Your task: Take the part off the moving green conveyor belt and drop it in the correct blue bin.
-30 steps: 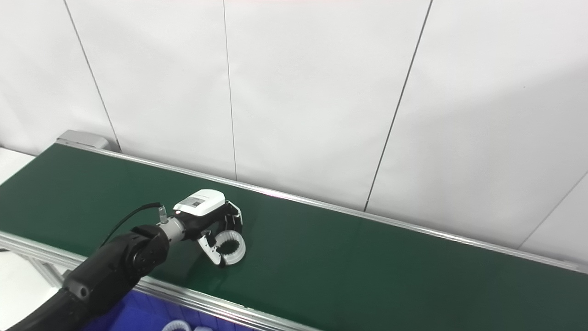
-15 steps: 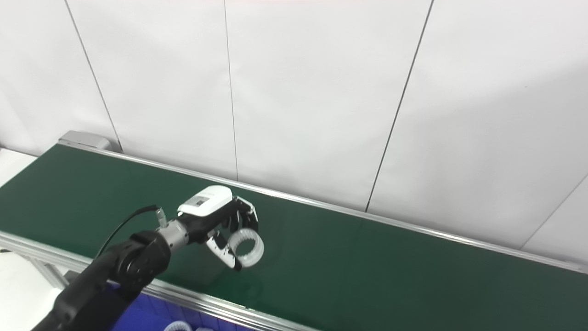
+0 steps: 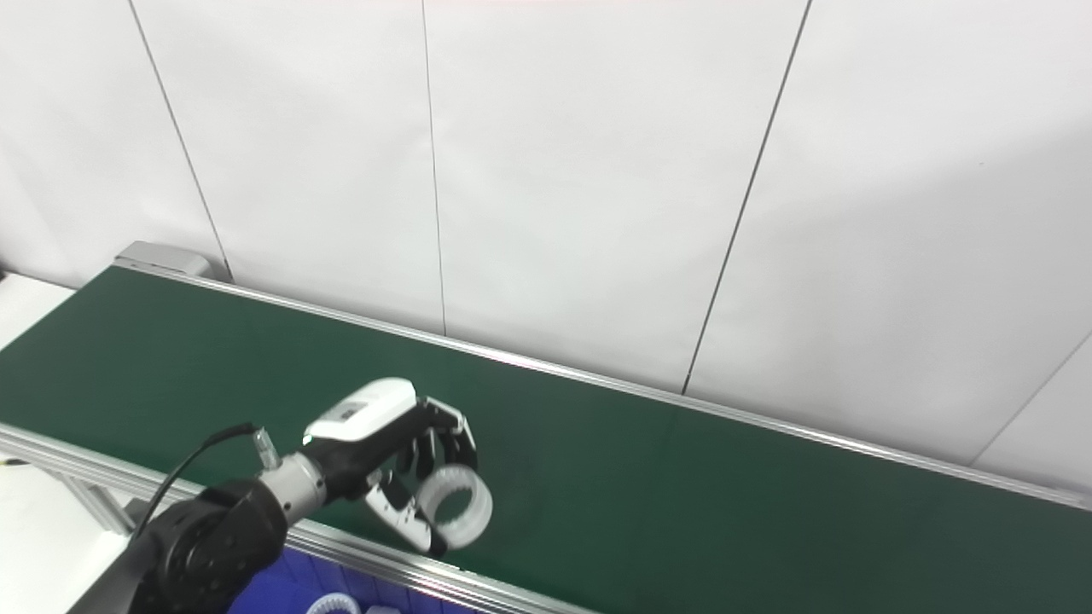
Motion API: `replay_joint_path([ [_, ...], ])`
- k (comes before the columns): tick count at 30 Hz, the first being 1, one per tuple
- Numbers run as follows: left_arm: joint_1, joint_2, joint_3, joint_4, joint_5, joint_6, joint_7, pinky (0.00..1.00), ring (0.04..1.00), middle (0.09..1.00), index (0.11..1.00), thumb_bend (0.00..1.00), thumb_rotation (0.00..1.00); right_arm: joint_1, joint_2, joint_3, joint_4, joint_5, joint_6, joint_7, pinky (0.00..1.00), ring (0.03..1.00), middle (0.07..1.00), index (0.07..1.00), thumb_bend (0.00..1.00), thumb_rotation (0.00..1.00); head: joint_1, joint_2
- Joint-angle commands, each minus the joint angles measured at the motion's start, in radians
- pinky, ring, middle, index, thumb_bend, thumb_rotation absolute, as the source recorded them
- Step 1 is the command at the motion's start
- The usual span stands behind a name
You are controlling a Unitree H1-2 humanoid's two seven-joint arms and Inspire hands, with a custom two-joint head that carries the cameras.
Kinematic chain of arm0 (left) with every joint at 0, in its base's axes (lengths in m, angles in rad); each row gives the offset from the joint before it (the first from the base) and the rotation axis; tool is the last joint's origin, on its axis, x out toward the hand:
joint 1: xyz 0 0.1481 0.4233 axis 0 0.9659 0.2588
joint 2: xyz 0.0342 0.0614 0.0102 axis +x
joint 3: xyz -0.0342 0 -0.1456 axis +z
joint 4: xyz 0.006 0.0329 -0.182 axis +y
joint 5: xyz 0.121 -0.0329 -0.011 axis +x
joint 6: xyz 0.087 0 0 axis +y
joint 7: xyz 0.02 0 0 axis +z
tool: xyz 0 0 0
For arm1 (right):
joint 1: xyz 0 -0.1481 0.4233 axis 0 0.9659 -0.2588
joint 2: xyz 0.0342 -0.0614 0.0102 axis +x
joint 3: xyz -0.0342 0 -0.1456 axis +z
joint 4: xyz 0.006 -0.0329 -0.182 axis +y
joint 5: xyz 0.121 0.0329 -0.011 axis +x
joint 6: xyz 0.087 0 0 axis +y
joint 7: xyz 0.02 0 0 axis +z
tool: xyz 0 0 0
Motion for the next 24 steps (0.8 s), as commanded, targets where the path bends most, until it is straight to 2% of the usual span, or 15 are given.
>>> replay_joint_path([
  [1,-0.004,0.021,0.005,-0.049,0.023,0.030,-0.019,0.34,0.402,0.470,0.511,0.50,0.00,-0.004,-0.006,-0.009,-0.038,0.014,-0.050,0.010,0.74,0.829,0.879,0.943,0.36,0.86,0.000,0.001],
  [2,0.002,0.026,0.005,-0.062,0.030,0.039,-0.033,0.34,0.405,0.472,0.510,0.50,0.00,-0.006,-0.009,-0.011,-0.042,0.017,-0.050,0.013,0.74,0.829,0.878,0.942,0.36,0.86,0.002,0.035],
  [3,0.005,0.028,0.006,-0.070,0.035,0.045,-0.043,0.35,0.411,0.475,0.508,0.50,0.00,-0.007,-0.010,-0.013,-0.045,0.018,-0.050,0.016,0.74,0.828,0.878,0.940,0.36,0.86,0.002,0.035],
  [5,0.017,0.039,0.010,-0.095,0.046,0.066,-0.077,0.36,0.422,0.480,0.503,0.50,0.00,-0.009,-0.015,-0.017,-0.062,0.032,-0.046,0.023,0.74,0.829,0.880,0.937,0.39,0.85,0.000,0.116],
  [6,0.023,0.043,0.013,-0.102,0.049,0.075,-0.089,0.36,0.427,0.484,0.500,0.50,0.00,-0.009,-0.017,-0.019,-0.069,0.038,-0.043,0.027,0.74,0.827,0.878,0.935,0.42,0.85,-0.001,0.124],
  [9,0.052,0.050,0.025,-0.112,0.045,0.095,-0.106,0.38,0.433,0.491,0.496,0.50,0.00,-0.006,-0.025,-0.025,-0.094,0.052,-0.031,0.033,0.75,0.829,0.877,0.934,0.46,0.85,-0.007,0.183],
  [12,0.087,0.044,0.037,-0.115,0.034,0.104,-0.105,0.40,0.440,0.502,0.490,0.50,0.00,0.001,-0.032,-0.031,-0.129,0.080,-0.003,0.042,0.76,0.830,0.872,0.926,0.49,0.82,0.011,0.209],
  [16,0.129,0.029,0.043,-0.115,0.041,0.115,-0.091,0.40,0.437,0.502,0.492,0.50,0.00,0.011,-0.043,-0.043,-0.170,0.093,0.034,0.048,0.77,0.837,0.873,0.926,0.48,0.80,0.038,0.242],
  [21,0.194,-0.014,0.073,-0.106,0.036,0.093,-0.015,0.38,0.424,0.508,0.496,0.50,0.00,0.013,-0.064,-0.061,-0.199,0.134,0.062,0.069,0.78,0.842,0.878,0.932,0.47,0.78,0.080,0.285],
  [24,0.235,-0.043,0.087,-0.101,0.037,0.097,0.027,0.36,0.415,0.509,0.500,0.50,0.00,0.015,-0.075,-0.069,-0.212,0.147,0.074,0.074,0.78,0.836,0.873,0.926,0.50,0.77,0.089,0.296],
])
